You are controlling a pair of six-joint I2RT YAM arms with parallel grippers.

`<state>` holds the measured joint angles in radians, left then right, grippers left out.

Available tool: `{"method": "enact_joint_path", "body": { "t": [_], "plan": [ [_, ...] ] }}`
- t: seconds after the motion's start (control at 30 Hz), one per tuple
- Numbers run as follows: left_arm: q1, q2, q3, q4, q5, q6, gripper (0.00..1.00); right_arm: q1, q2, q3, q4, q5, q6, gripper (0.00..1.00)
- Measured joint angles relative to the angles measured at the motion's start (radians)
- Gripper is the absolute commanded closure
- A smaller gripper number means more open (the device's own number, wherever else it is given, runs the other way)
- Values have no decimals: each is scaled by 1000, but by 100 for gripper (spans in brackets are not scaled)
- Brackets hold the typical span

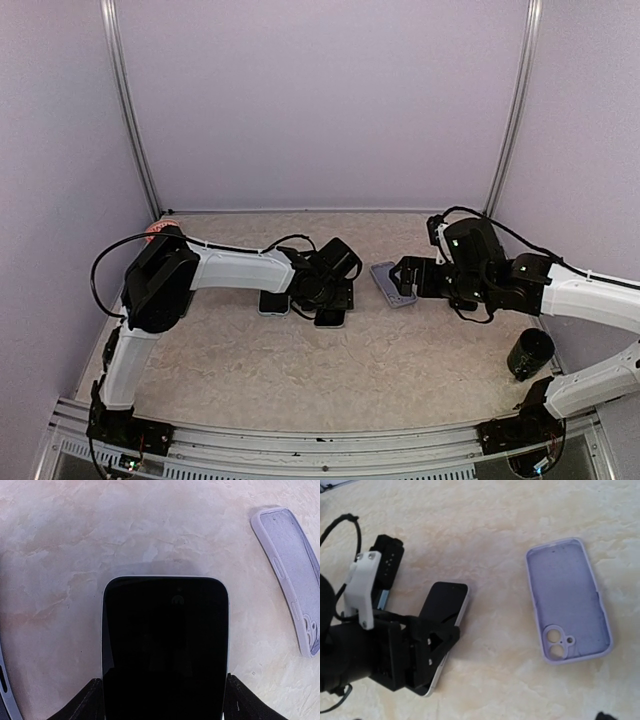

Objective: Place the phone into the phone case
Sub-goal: Place the phone at the center of the board.

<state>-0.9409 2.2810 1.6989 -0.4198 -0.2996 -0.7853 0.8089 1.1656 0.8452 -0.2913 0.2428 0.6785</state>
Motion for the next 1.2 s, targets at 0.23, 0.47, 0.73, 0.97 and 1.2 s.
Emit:
{"method": "enact_joint_path", "body": {
  "t": [0.23,0.47,0.73,0.97,1.2],
  "plan": [
    [-2,5,8,0,-3,-27,26,-25,0,0,0,-8,-2,1],
    [-2,5,8,0,-4,-40,20,-69,0,0,-4,-24,-8,1],
    [-10,2,-7,25,-8,-64,12,-99,17,0,-3,-55,-14,1],
    [-30,-35,-71,65,-11,-94,8,-133,63,9,3,-85,-34,1],
    [-50,-95,-155,93,9,-112,2,-248,189,48,18,-158,-78,5]
  ]
}}
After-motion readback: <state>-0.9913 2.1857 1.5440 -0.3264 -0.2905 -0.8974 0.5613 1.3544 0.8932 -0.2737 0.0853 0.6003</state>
